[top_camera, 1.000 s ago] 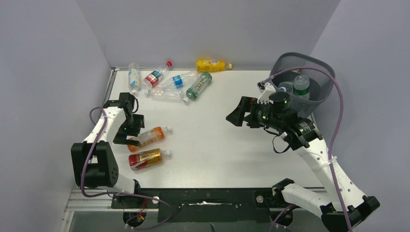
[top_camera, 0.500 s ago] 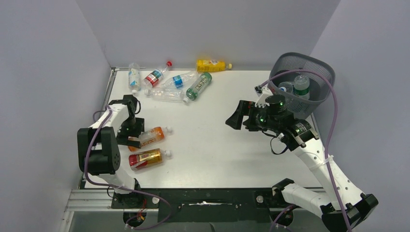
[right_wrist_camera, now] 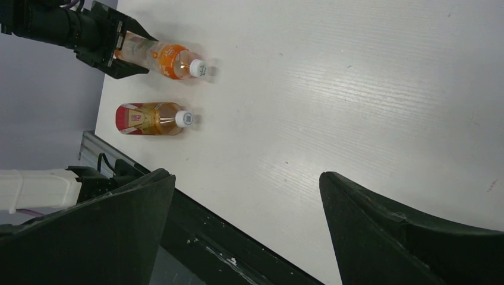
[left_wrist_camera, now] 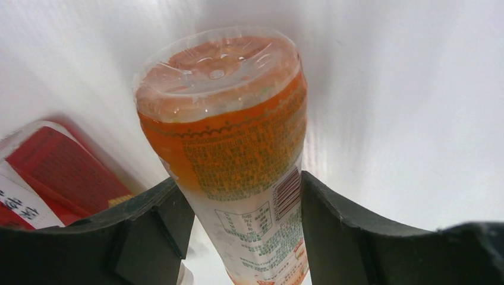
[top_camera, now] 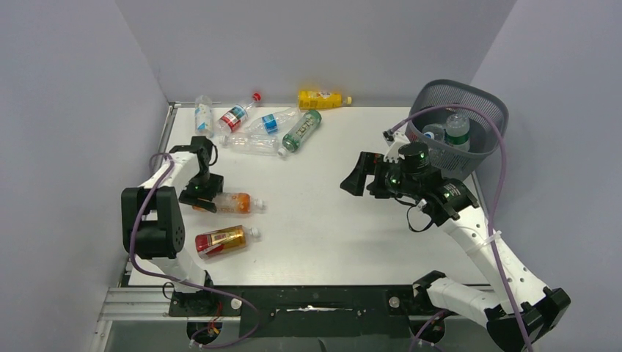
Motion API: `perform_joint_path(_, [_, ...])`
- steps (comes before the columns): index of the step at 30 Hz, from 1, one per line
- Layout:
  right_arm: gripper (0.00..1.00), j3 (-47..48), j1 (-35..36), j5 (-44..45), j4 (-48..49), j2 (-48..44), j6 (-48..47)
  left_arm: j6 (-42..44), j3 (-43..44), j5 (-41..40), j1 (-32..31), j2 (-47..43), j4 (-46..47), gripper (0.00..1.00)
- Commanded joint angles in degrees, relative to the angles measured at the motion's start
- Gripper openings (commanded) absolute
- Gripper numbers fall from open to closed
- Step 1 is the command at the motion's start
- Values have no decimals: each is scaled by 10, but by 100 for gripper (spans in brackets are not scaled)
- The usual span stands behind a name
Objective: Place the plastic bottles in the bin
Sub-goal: Pick up the plastic bottle at the center of the board.
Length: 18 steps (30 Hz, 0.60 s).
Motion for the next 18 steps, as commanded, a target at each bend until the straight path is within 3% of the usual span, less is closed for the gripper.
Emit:
perform_joint_path(1, [98,-3,5,-10,50,11,2,52,70,15,-39,-17,16,57])
perform_joint_path(18, [99,46,55,-31,88,80,-8,142,202,201,-215,-12,144,54])
